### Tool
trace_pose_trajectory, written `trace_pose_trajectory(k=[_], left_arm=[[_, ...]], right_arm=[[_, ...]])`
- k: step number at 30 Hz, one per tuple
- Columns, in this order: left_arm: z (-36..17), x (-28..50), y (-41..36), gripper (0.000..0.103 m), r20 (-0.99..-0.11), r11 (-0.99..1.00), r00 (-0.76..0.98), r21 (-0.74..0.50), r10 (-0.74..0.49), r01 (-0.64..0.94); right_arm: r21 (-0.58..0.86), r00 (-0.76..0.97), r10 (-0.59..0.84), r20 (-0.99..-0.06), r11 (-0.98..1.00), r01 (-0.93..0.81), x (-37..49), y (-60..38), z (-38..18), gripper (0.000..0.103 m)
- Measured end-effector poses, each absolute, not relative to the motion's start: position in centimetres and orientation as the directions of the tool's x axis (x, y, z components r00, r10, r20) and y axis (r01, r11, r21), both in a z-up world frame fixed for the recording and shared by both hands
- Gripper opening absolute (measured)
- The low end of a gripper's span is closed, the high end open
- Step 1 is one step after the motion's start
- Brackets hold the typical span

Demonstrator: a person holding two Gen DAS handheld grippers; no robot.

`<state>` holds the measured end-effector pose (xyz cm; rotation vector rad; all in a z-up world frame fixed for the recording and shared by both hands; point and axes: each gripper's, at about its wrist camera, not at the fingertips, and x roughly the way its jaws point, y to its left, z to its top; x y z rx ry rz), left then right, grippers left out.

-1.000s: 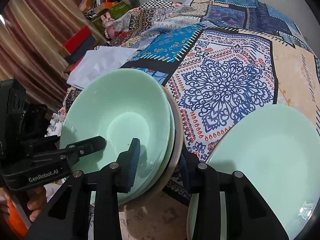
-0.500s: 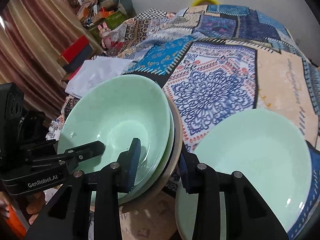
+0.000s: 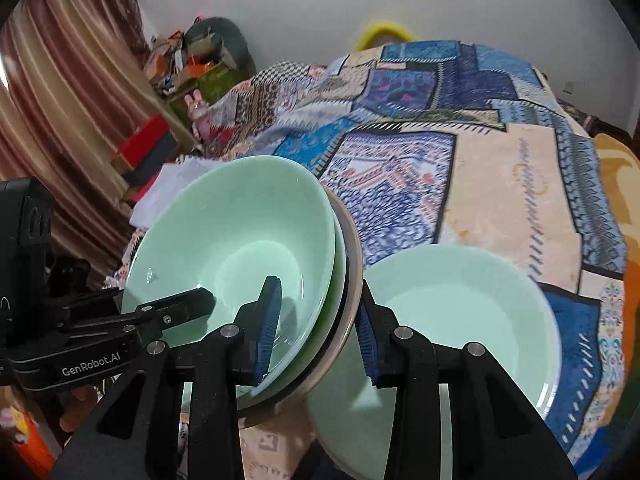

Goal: Organize plates and bowls
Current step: 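Grip the nested bowl stack rim with both grippers and lift it, then carry the bowl stack over the plate stack and lower it on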

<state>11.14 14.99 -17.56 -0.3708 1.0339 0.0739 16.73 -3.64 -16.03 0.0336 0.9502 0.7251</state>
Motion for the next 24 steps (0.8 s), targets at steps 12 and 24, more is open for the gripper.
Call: trace_pose_trajectory(k=[12, 24], left_arm=[[-15.7, 13.3, 9.8, 0.039, -0.831, 0.953, 0.531, -0.276, -0.168, -0.129], [-16.0, 14.9, 5.4, 0.039, -0.832, 0.960, 0.512, -0.275, -0.212, -0.049]], right_arm=[[0.325, 0.451, 0.546, -0.706, 0.816, -0.478, 16.9, -9.0, -14.3, 0.033], [0.339, 0.480, 0.516, -0.709, 0.847, -0.410, 16.9, -13.6, -14.8, 0.033]])
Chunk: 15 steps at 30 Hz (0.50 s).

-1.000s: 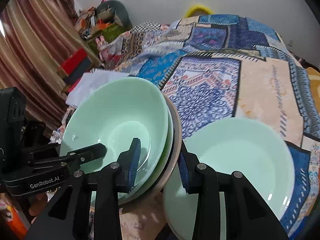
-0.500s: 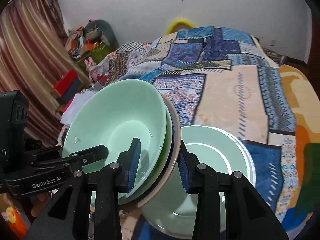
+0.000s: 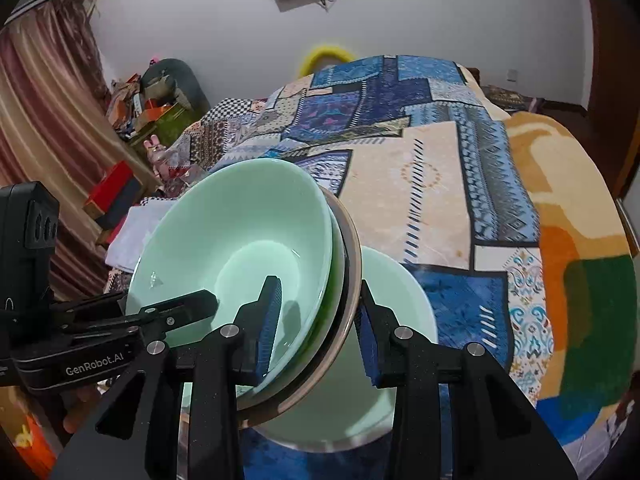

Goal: Organize plates and bowls
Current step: 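Carry the bowl stack over the plate stack and lower it on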

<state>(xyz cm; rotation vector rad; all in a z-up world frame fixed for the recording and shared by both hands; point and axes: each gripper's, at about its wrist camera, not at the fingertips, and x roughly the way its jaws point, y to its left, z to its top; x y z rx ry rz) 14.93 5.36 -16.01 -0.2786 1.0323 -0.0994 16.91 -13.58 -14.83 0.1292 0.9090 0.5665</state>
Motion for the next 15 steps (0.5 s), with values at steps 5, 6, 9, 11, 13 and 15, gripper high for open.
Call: trace_pose_trajectory(k=[5, 6, 9, 11, 13, 15], left_arm=[[-17.1, 15.6, 4.0, 0.039, -0.844, 0.962, 0.487, -0.271, -0.223, -0.031], [-17.3, 15.7, 3.8, 0.039, -0.847, 0.963, 0.482, -0.269, -0.223, -0.029], [-18.2, 16.3, 3.3, 0.039, -0.860, 0.966, 0.462, -0.259, -0.217, -0.028], [-18.7, 16.5, 3.2, 0.039, -0.867, 0.966, 0.449, -0.255, -0.215, -0.031], [-19.4, 16.7, 3.1, 0.039, -0.874, 0.966, 0.435, -0.255, -0.215, -0.034], [-20.1, 17.0, 3.2, 0.039, -0.882, 0.965, 0.417, -0.258, -0.218, -0.043]], right_arm=[[0.353, 0.470, 0.510, -0.720, 0.853, -0.385, 17.0, -14.7, -15.8, 0.033], [0.357, 0.466, 0.510, -0.723, 0.853, -0.380, 17.1, -14.9, -16.0, 0.033], [0.374, 0.445, 0.513, -0.734, 0.852, -0.365, 17.5, -15.2, -17.1, 0.033], [0.378, 0.435, 0.512, -0.741, 0.853, -0.359, 17.7, -15.2, -17.6, 0.033], [0.381, 0.427, 0.511, -0.746, 0.854, -0.356, 17.8, -15.2, -18.1, 0.033], [0.382, 0.415, 0.508, -0.754, 0.854, -0.352, 17.8, -15.0, -18.7, 0.033]])
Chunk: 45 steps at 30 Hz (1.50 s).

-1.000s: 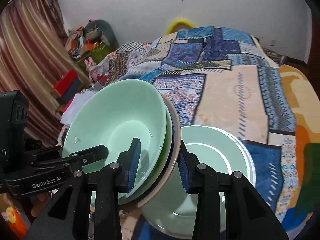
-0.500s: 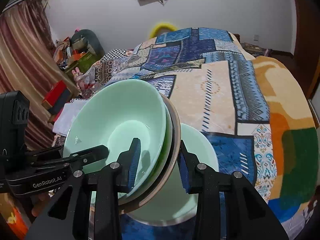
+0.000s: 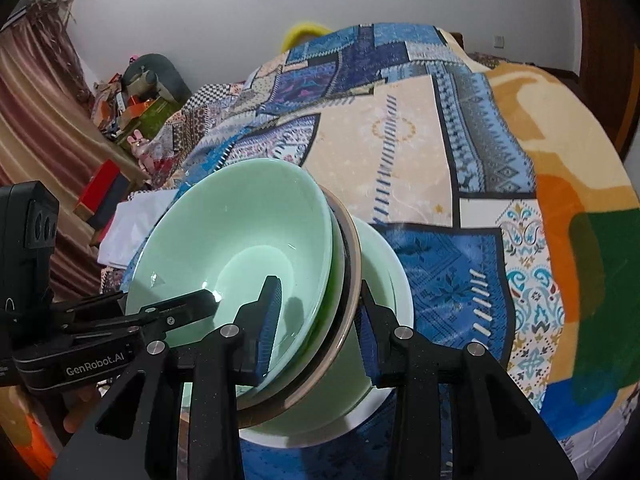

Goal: Organize plates and bowls
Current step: 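Carry the bowl stack over the plate stack and lower it on, then open both grippers and pull them back from the stack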

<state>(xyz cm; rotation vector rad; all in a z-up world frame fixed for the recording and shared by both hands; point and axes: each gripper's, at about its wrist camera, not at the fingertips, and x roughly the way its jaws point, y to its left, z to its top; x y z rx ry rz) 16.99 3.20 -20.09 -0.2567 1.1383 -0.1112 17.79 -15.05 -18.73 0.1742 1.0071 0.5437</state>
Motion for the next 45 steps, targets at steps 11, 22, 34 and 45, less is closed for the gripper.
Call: trace_pose_trajectory(k=[11, 22, 34, 45], left_arm=[[-20.9, 16.6, 2.9, 0.038, -0.884, 0.973, 0.426, -0.229, -0.195, -0.031], [-18.5, 14.9, 4.1, 0.056, -0.859, 0.973, 0.490, -0.216, -0.147, -0.087], [-7.6, 8.7, 2.1, 0.063, -0.676, 0.982, 0.725, -0.188, -0.134, 0.006], [-0.6, 2.3, 0.7, 0.069, -0.461, 0.994, 0.885, -0.111, -0.063, 0.013]], right_arm=[[0.379, 0.407, 0.515, -0.755, 0.848, -0.370, 17.3, -14.9, -19.8, 0.035], [0.338, 0.487, 0.483, -0.727, 0.870, -0.358, 15.4, -16.9, -16.8, 0.052], [0.226, 0.668, 0.491, -0.559, 0.866, -0.447, 10.2, -17.7, -7.8, 0.062], [0.165, 0.787, 0.506, -0.352, 0.862, -0.480, 5.8, -18.6, -1.8, 0.078]])
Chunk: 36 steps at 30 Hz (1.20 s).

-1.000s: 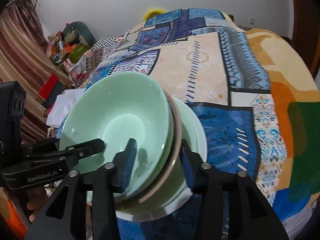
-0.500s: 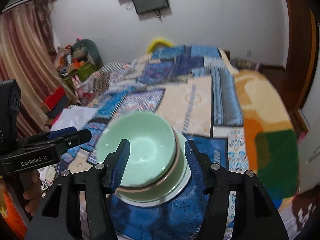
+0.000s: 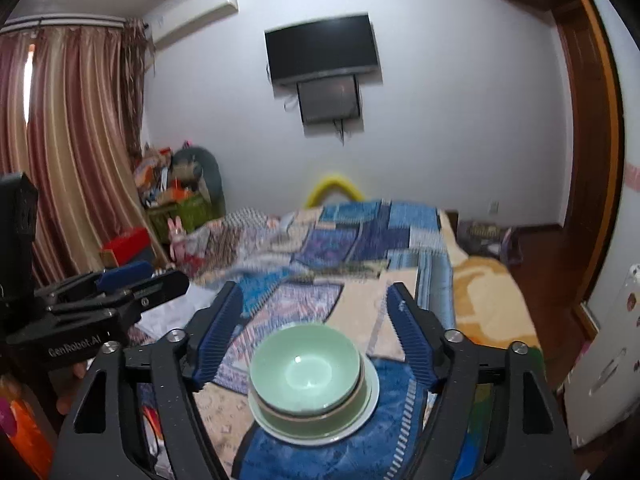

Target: Organize plates and bowls

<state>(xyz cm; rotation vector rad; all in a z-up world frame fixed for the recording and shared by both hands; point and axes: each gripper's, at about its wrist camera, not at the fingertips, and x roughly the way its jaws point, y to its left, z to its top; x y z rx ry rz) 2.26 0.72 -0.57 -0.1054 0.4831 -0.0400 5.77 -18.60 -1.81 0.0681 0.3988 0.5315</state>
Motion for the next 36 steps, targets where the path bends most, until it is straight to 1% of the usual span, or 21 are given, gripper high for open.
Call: trace_pose_trajectory(k=[3, 5, 7, 9, 11, 13, 21, 36], left_arm=[[0.4, 1.0, 0.6, 0.075, -0.421, 0.994, 0.905, -0.109, -0.066, 0.022], [0.9, 0.2, 0.6, 0.083, -0.387, 0.995, 0.921, -0.099, -0.047, 0.009], [1.1, -0.2, 0.6, 0.088, -0.365, 0.996, 0.931, -0.085, -0.033, 0.002], [1.3, -0.5, 0.6, 0.092, -0.346, 0.997, 0.938, -0.079, -0.029, 0.002], [1.3, -0.8, 0.6, 0.098, -0.330, 0.997, 0.944, -0.078, -0.027, 0.001], [1.3, -1.0, 0.7, 0.101, -0.320, 0.997, 0.947, -0.075, -0.018, -0.006], [0.7, -1.1, 0.8, 0.102, -0.317, 0.997, 0.948, -0.078, -0.007, -0.018], [0.2, -1.0, 0.8, 0.103, -0.321, 0.997, 0.947, -0.078, -0.014, -0.012]], right_arm=[[0.159, 0.811, 0.498, -0.308, 0.867, -0.472, 5.1, -18.8, -1.1, 0.083], [0.157, 0.818, 0.496, -0.289, 0.868, -0.471, 4.9, -18.8, -0.8, 0.087], [0.157, 0.824, 0.494, -0.278, 0.870, -0.468, 4.8, -18.8, -0.7, 0.091], [0.154, 0.827, 0.492, -0.271, 0.871, -0.467, 4.8, -18.6, -0.7, 0.098], [0.149, 0.834, 0.488, -0.258, 0.873, -0.465, 4.6, -18.5, -0.7, 0.100], [0.145, 0.836, 0.488, -0.249, 0.873, -0.466, 4.5, -18.4, -0.7, 0.102], [0.153, 0.839, 0.489, -0.241, 0.872, -0.464, 4.2, -18.6, -0.8, 0.102], [0.163, 0.833, 0.486, -0.266, 0.874, -0.458, 4.2, -18.9, -1.3, 0.102]])
